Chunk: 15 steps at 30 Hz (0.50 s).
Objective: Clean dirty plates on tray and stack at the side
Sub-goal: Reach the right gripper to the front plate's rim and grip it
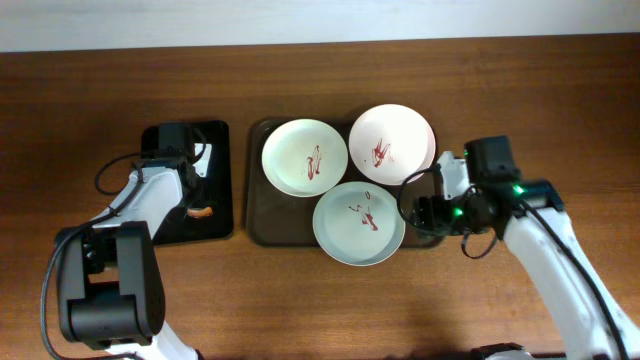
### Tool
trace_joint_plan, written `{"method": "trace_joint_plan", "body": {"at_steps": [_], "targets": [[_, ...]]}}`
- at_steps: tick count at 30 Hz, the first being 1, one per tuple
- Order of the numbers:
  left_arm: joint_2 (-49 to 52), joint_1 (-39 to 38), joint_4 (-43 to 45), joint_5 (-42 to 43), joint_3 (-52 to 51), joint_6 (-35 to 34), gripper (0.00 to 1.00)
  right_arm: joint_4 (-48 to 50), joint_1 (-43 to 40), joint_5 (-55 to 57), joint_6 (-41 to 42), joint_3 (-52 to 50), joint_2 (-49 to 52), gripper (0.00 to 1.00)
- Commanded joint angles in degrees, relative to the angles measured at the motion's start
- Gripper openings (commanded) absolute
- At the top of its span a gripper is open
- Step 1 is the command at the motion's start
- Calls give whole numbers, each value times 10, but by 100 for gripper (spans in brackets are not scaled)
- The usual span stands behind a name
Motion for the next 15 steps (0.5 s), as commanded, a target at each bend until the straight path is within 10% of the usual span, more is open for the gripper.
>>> {"method": "trace_joint_plan", "body": {"at_steps": [1,15], "targets": [[-19,2,-8,15,8,-6,0,15,-2,-47,-4,10,72,52],[-19,2,-10,17,8,-5,13,88,-1,-99,-4,10,226,26]]}}
